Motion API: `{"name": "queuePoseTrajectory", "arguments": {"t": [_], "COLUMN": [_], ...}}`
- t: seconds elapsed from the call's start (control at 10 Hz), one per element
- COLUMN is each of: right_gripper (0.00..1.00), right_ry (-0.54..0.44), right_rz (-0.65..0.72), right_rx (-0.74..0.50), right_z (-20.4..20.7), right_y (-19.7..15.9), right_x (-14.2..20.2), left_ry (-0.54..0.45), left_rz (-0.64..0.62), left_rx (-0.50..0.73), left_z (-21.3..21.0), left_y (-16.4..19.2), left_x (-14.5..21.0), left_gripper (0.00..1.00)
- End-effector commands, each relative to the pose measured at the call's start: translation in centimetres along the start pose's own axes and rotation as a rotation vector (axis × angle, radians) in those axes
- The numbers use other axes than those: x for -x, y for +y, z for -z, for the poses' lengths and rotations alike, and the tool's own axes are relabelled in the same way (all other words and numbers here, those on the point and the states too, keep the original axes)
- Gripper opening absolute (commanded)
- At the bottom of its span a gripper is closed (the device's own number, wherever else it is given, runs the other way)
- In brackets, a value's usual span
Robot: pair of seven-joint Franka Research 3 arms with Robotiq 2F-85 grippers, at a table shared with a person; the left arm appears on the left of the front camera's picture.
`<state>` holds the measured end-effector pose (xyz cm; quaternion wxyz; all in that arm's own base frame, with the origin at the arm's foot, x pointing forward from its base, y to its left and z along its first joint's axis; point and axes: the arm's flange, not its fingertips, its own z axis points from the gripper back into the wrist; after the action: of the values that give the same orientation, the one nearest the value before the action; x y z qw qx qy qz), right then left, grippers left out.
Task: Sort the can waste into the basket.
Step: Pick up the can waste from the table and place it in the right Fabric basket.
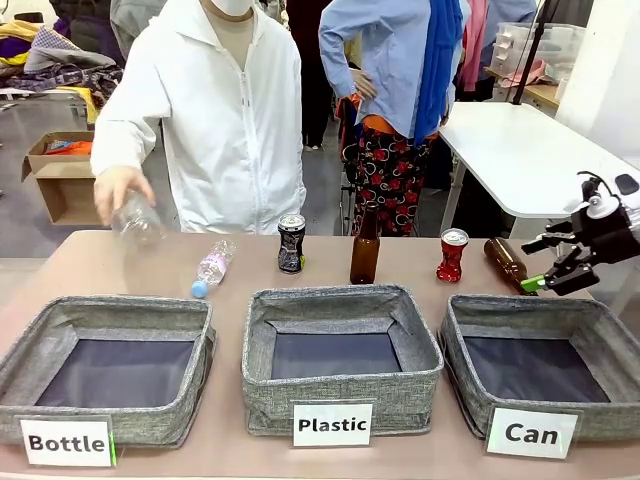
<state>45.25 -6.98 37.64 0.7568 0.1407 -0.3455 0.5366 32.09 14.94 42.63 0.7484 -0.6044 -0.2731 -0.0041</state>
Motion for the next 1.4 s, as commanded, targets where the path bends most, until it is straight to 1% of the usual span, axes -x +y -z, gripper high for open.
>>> {"name": "queuePoseTrajectory", "arguments": {"t": [0.0, 0.1, 0.2, 0.4, 0.6, 0.7, 0.8, 0.9, 1.2, 1.3], "right_gripper": [1.00, 1.00, 1.00, 1.00, 1.00, 1.00, 1.00, 1.00, 1.00, 1.00], "right_ry": [-0.070, -0.102, -0.158, -0.218, -0.269, -0.291, -0.327, -0.328, -0.371, -0.406], "right_rz": [-0.061, -0.077, -0.111, -0.065, -0.005, 0.038, 0.065, 0.076, 0.114, 0.114], "right_rx": [-0.036, -0.038, -0.093, -0.107, -0.133, -0.103, -0.098, -0.096, -0.108, -0.154], "right_z": [3.6, 4.7, 6.0, 8.6, 11.0, 11.8, 12.6, 13.5, 14.5, 14.7], "right_y": [-4.1, -5.2, -6.4, -8.2, -9.8, -10.4, -10.8, -11.1, -11.6, -11.6], "right_x": [2.0, 2.6, 3.0, 3.6, 3.3, 3.2, 3.0, 2.8, 2.4, 2.1], "left_ry": [0.003, 0.003, 0.003, 0.003, 0.003, 0.003, 0.003, 0.003, 0.003, 0.003], "left_rz": [0.023, 0.023, 0.023, 0.023, 0.023, 0.023, 0.023, 0.023, 0.023, 0.023], "left_rx": [0.007, 0.007, 0.007, 0.007, 0.007, 0.007, 0.007, 0.007, 0.007, 0.007], "left_z": [-0.1, -0.1, -0.1, -0.1, -0.1, -0.1, -0.1, -0.1, -0.1, -0.1], "left_y": [-0.1, -0.1, -0.1, -0.1, -0.1, -0.1, -0.1, -0.1, -0.1, -0.1], "left_x": [0.1, 0.1, 0.1, 0.1, 0.1, 0.1, 0.1, 0.1, 0.1, 0.1], "left_gripper": [1.00, 1.00, 1.00, 1.00, 1.00, 1.00, 1.00, 1.00, 1.00, 1.00]}}
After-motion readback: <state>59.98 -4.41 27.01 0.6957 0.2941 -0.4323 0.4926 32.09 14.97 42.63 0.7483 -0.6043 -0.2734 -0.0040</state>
